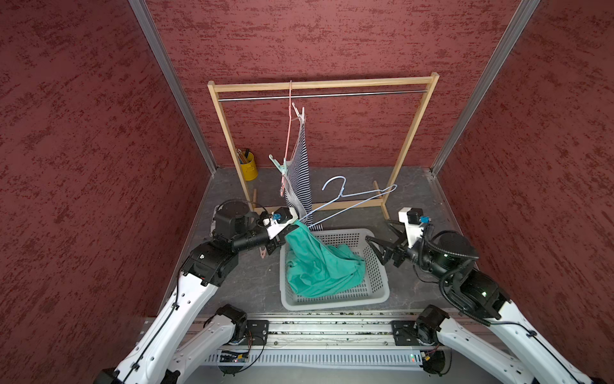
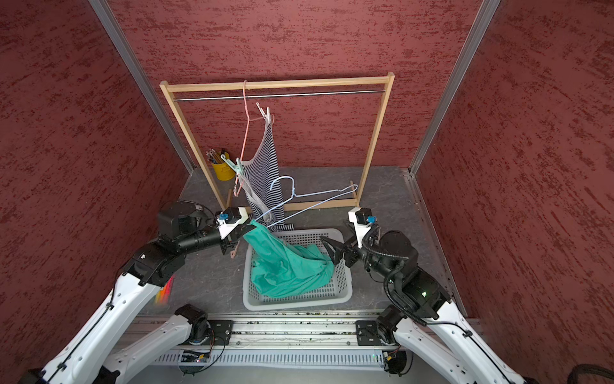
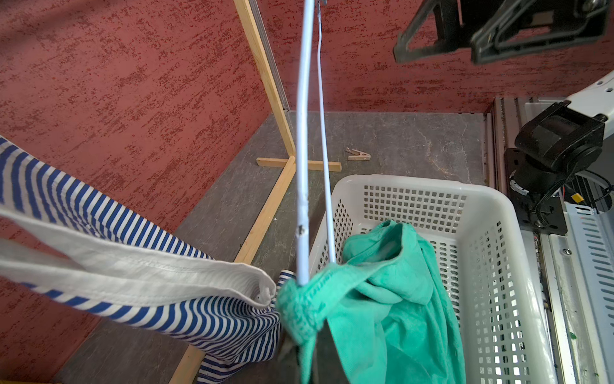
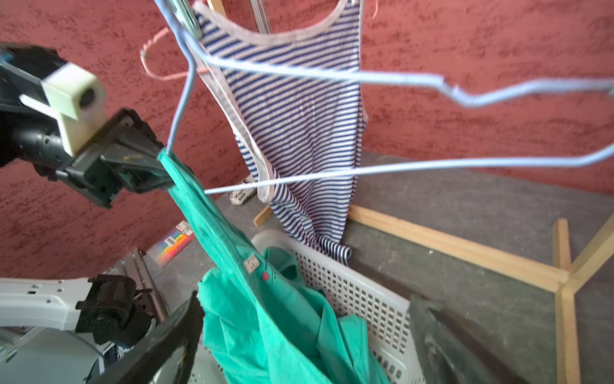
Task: Remove the clothespins securing tank tops to the hanger
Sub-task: Remove the tank top from the hanger.
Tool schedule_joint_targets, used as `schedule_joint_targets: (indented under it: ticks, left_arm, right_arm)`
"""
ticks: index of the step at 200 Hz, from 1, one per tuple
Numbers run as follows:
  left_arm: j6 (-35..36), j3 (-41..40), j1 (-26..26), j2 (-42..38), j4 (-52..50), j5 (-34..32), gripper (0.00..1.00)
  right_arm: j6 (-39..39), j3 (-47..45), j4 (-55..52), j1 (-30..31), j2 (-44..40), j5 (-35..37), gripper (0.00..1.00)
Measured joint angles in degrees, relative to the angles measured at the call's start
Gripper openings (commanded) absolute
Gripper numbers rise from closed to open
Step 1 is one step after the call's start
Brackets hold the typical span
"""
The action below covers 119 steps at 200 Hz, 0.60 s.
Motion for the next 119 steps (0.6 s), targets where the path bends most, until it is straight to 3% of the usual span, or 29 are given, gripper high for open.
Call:
schedule_joint_targets:
  ticks: [59, 119]
  left_arm:
    - [1.42, 0.24, -0.68, 0.35, -2.95, 1.57, 0.00]
    - [3.58, 2.89, -1.53, 4.15, -7.56, 3.65, 0.00]
  right_arm:
    - [-9.88, 11.10, -1.38, 0.00, 11.26, 5.49, 0.95]
    - [-20.61, 14.21, -4.22, 0.00, 16.35, 6.58, 0.88]
